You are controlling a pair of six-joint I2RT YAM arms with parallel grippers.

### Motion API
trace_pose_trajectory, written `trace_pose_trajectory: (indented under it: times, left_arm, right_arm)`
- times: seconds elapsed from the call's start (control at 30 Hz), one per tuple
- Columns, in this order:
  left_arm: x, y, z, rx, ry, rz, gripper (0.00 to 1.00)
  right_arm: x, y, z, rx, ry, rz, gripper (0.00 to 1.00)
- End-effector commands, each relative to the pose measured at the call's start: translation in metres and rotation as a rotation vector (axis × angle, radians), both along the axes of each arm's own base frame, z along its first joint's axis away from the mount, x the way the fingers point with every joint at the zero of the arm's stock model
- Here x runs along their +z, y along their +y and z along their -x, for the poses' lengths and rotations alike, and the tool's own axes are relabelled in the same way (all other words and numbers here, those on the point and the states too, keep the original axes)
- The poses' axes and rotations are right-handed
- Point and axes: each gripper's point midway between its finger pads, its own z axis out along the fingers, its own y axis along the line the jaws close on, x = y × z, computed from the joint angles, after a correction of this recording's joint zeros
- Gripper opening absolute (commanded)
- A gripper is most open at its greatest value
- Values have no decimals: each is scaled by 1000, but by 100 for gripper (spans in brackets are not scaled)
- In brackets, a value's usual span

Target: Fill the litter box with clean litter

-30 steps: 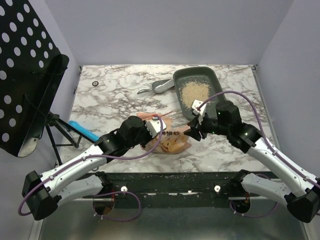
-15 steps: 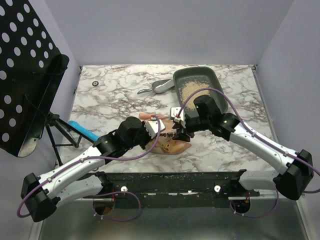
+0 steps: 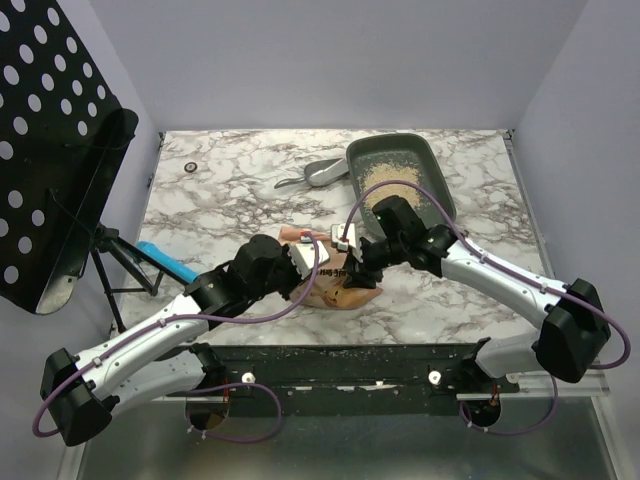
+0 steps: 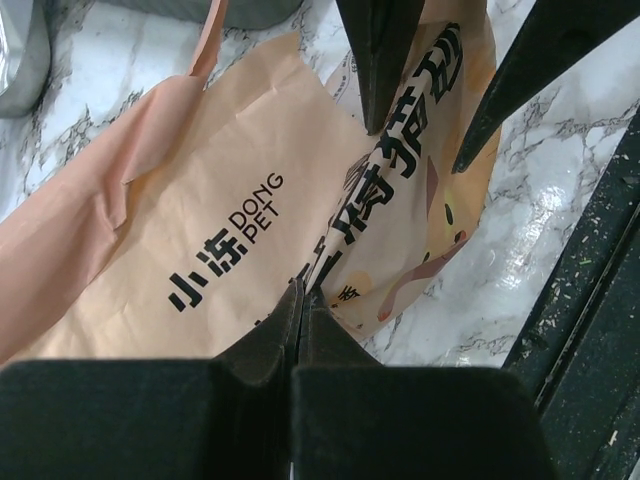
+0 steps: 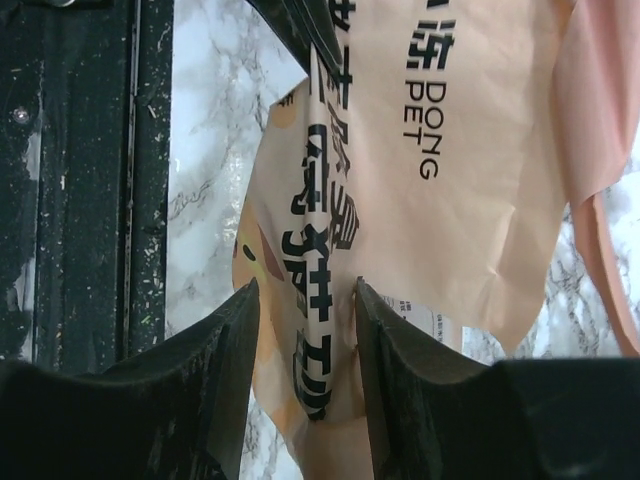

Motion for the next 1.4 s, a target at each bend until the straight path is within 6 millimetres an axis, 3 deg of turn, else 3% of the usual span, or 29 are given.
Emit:
trace_pose_trajectory:
  times: [0.0, 0.03, 0.07, 0.1, 0.37, 0.5, 0.63, 0.73, 0.87, 1.0, 1.13, 1.23, 1.37]
  left_arm:
    - [12, -1, 0, -4, -21, 46, 0]
    - [12, -2, 1, -8, -20, 48, 3]
    - [13, -2, 1, -11, -23, 54, 10]
    - [14, -3, 2, -17, -20, 58, 18]
    - [23, -22, 29, -209, 14, 106, 68]
    - [19, -34, 23, -240, 24, 81, 83]
    - [20, -41, 11, -243, -50, 82, 89]
    - [14, -44, 4, -246, -90, 80, 89]
    - [-19, -37, 2, -237, -39, -16, 86]
    - [-47, -34, 12, -259, 37, -56, 83]
    - [-60, -27, 20, -267, 73, -84, 78]
    - [-64, -22, 22, -259, 66, -88, 62]
    - [-67, -16, 21, -248, 56, -103, 27]
  right_arm:
    - [-29, -8, 6, -22, 60, 79, 43]
    - [-32, -10, 6, -32, 68, 88, 33]
    - [-33, -12, 4, -47, 66, 98, 13]
    - [-34, -13, 3, -61, 63, 105, 0]
    - [-34, -29, 12, -123, 72, 117, 0]
    - [-29, -32, 15, -141, 68, 103, 0]
    - [-25, -32, 18, -144, 72, 81, 0]
    - [-23, -33, 19, -148, 70, 74, 0]
    - [-20, -35, 17, -167, 60, 72, 0]
    - [-17, -34, 16, -172, 57, 65, 0]
    - [-15, -38, 14, -199, 47, 65, 0]
    - [-13, -45, 7, -256, 46, 66, 0]
    - [-11, -55, 3, -296, 60, 62, 0]
